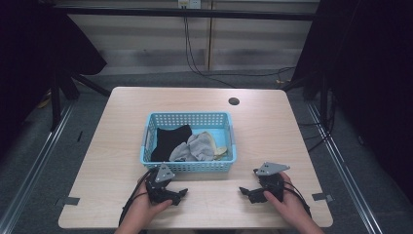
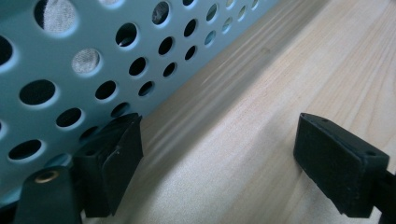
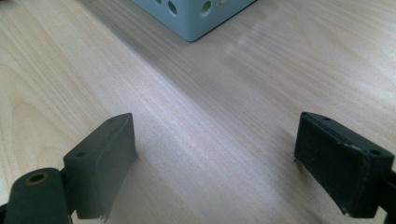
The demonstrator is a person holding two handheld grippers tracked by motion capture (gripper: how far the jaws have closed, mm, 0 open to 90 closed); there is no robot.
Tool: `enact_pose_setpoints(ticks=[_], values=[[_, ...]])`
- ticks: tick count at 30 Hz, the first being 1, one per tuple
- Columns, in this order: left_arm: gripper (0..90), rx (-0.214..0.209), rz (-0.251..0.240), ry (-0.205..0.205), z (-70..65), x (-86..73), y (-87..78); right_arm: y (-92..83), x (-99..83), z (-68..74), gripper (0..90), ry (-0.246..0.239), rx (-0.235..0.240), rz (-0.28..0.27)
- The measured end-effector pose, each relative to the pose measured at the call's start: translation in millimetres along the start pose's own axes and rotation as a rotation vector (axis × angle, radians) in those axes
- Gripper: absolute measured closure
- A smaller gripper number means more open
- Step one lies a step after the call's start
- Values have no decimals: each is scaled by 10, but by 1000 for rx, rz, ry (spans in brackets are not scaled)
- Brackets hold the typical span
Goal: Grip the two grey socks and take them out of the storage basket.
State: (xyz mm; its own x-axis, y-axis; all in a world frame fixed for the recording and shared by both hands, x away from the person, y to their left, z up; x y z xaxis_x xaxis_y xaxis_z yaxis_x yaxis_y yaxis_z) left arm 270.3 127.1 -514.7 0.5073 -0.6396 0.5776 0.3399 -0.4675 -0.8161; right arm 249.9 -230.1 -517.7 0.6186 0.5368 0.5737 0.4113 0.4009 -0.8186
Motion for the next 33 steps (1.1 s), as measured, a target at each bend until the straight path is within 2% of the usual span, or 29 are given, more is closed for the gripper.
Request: enact_pose_setpoints(ticks=[10,14,16,17,18,19,21,22,23,26,27,29,33], values=[[152,3,2,-3,1,-2,-5,-1,0,0,120,1,0,0],[159,-7,26,-21,7,26,-22,0,0,0,120,0,0,0],[162,-30,47,-56,7,54,-36,-1,-1,0,120,0,0,0],[165,-34,59,-60,0,63,-44,-1,-1,0,120,0,0,0],[170,-34,59,-60,0,63,-44,-1,-1,0,120,0,0,0],[176,-33,87,-54,-5,83,-62,-2,-2,0,120,-1,0,0],[192,-46,101,-63,-10,93,-73,-2,-2,0,120,-1,0,0],[196,-66,129,-69,-19,115,-100,-2,-2,0,120,-1,0,0],[197,-66,129,-69,-19,115,-100,-2,-2,0,120,-1,0,0],[208,-63,186,-79,-23,157,-168,-1,-2,0,120,-1,0,0],[209,-85,200,-82,-21,167,-186,-2,-2,0,120,-1,0,0],[215,-82,234,-83,-9,191,-234,-2,-2,0,120,0,0,0],[231,-88,255,-93,12,232,-312,-2,-2,0,120,-1,1,0]])
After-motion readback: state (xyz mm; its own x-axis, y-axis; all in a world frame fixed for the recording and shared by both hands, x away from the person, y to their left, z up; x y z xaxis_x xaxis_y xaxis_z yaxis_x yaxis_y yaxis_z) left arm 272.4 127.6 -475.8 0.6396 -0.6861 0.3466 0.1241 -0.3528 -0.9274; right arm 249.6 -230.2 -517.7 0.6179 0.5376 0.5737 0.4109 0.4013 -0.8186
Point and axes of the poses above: each handheld gripper's, and its own axes: y roughly forward along the jaws, x roughly out of its top, z roughly to its left, the point moved 1 cm from there along y, roughly forward along the jaws, and after that the axes turned 11 degrees about z, right-handed, at the moved point
